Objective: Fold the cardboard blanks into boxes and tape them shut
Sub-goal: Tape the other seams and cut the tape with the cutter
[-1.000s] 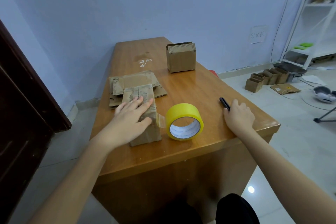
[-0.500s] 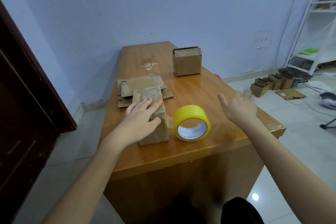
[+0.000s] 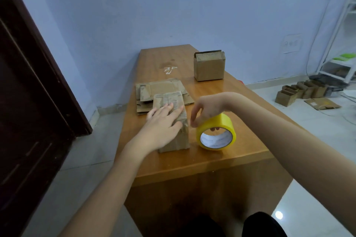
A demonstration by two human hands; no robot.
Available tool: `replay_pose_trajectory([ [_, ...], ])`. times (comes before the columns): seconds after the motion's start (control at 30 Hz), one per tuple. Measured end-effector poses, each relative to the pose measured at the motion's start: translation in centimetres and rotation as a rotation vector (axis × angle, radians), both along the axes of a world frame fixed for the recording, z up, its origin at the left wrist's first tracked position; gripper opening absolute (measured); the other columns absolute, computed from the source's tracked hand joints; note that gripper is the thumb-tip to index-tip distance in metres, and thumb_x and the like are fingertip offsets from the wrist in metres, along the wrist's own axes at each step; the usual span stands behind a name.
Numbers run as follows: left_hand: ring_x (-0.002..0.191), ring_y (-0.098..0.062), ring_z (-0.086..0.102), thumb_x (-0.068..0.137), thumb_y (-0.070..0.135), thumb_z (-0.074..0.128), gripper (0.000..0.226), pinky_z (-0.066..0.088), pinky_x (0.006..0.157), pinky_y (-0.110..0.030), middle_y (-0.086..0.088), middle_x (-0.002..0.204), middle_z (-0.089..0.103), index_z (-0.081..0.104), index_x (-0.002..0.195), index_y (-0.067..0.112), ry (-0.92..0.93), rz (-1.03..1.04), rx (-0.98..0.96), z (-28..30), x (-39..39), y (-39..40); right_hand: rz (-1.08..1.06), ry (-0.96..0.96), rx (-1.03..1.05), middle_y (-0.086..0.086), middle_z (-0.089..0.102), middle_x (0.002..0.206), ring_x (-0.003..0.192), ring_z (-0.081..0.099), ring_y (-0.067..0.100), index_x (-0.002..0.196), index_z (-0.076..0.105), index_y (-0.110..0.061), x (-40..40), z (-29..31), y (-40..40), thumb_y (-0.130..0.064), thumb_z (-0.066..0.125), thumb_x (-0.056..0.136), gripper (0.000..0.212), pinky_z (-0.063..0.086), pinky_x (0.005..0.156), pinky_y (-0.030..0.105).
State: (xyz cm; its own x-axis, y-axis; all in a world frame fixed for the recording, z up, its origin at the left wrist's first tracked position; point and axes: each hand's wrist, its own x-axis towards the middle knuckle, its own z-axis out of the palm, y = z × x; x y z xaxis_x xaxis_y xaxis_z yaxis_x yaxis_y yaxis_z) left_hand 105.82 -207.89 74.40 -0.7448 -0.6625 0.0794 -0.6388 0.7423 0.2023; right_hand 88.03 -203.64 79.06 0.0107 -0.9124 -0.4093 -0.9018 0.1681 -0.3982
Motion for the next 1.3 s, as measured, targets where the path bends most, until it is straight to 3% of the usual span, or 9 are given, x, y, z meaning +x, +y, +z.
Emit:
replay_pose_trajectory([
  [0.2, 0.145, -0.01, 0.0, 0.101, 0.039, 0.022, 0.05, -0.007, 0.115, -0.032, 0.001, 0.159, 0.004, 0.009, 0.15, 0.036, 0.009, 0.015, -0.02, -0.3, -0.1, -0.1, -0.057, 0.02, -0.156, -0.009, 0.061, 0.1, 0.099, 0.056, 0.015, 0.091, 0.069, -0.032, -1.4, -0.9, 1.2, -0.04, 0.072, 0.081, 0.013, 0.045, 0.082, 0.029],
  [0.5, 0.145, -0.009, 0.0, 0.102, 0.038, 0.022, 0.05, -0.007, 0.115, -0.033, 0.002, 0.159, 0.004, 0.01, 0.15, 0.035, 0.023, 0.011, -0.036, -0.5, -0.1, 0.0, -0.082, 0.183, -0.26, -0.005, 0.056, 0.093, 0.097, 0.056, 0.018, 0.09, 0.063, -0.028, -1.5, -1.8, 3.6, -0.036, 0.066, 0.084, 0.011, 0.047, 0.075, 0.031],
  [0.63, 0.145, -0.009, 0.0, 0.101, 0.038, 0.024, 0.05, -0.007, 0.114, -0.032, 0.002, 0.159, 0.006, 0.012, 0.15, 0.035, 0.04, 0.014, -0.049, -0.6, -0.1, 0.0, -0.172, 0.358, -0.322, -0.003, 0.057, 0.087, 0.09, 0.058, 0.02, 0.09, 0.065, -0.026, -3.2, -2.6, 5.3, -0.034, 0.065, 0.083, 0.011, 0.05, 0.073, 0.031],
  [0.83, 0.145, -0.009, 0.0, 0.101, 0.039, 0.025, 0.051, -0.007, 0.115, -0.033, 0.001, 0.159, 0.006, 0.011, 0.15, 0.034, 0.042, 0.017, -0.052, -0.6, -0.4, 0.3, -0.329, 0.556, -0.533, -0.006, 0.047, 0.07, 0.071, 0.05, 0.018, 0.096, 0.056, -0.022, -4.1, -4.8, 6.2, -0.037, 0.055, 0.09, 0.016, 0.031, 0.048, 0.023],
  [0.93, 0.145, -0.01, -0.001, 0.1, 0.04, 0.025, 0.052, -0.007, 0.114, -0.033, 0.0, 0.159, 0.004, 0.009, 0.15, 0.034, 0.021, 0.012, -0.054, -0.5, -0.5, 0.5, -0.304, 0.721, -0.605, -0.004, 0.041, 0.065, 0.068, 0.052, 0.022, 0.096, 0.053, -0.016, -2.8, -6.5, 5.7, -0.032, 0.046, 0.093, 0.018, 0.034, 0.052, 0.027],
  [1.1, 0.145, -0.012, -0.005, 0.097, 0.045, 0.031, 0.06, -0.008, 0.115, -0.034, -0.002, 0.159, -0.001, 0.005, 0.15, 0.034, -0.015, 0.001, -0.05, -0.4, -0.7, 1.2, -0.23, 0.847, -0.565, 0.001, 0.055, 0.073, 0.07, 0.061, 0.024, 0.082, 0.038, -0.015, -1.4, -8.7, 4.6, -0.025, 0.054, 0.09, 0.02, 0.012, 0.044, 0.028],
  [1.2, 0.146, -0.014, -0.005, 0.094, 0.049, 0.037, 0.068, -0.008, 0.115, -0.036, -0.003, 0.159, -0.002, 0.001, 0.15, 0.034, -0.05, -0.003, -0.08, -0.4, -0.7, 1.5, -0.289, 0.892, -0.502, 0.0, 0.034, 0.042, 0.03, 0.014, 0.017, 0.061, 0.05, -0.017, -1.8, -10.1, 4.0, -0.021, 0.085, 0.049, 0.038, -0.007, 0.051, 0.022],
  [1.23, 0.146, -0.015, -0.005, 0.093, 0.048, 0.04, 0.071, -0.008, 0.115, -0.036, -0.004, 0.159, -0.003, -0.001, 0.15, 0.035, -0.057, -0.011, -0.078, -0.4, -0.7, 1.5, -0.301, 0.906, -0.559, 0.001, 0.035, 0.042, 0.031, 0.012, 0.016, 0.068, 0.059, -0.015, -2.1, -10.3, 3.9, -0.022, 0.085, 0.051, 0.032, -0.006, 0.05, 0.021],
  [1.3, 0.146, -0.016, -0.004, 0.091, 0.043, 0.046, 0.077, -0.007, 0.115, -0.036, -0.005, 0.159, -0.002, -0.007, 0.148, 0.04, -0.029, -0.04, -0.028, 0.1, -0.6, 1.6, -0.348, 0.877, -0.55, 0.008, 0.063, 0.075, 0.057, 0.053, 0.023, 0.122, 0.055, -0.012, -1.9, -10.5, 4.2, -0.034, 0.063, 0.084, 0.044, 0.018, 0.044, 0.022],
])
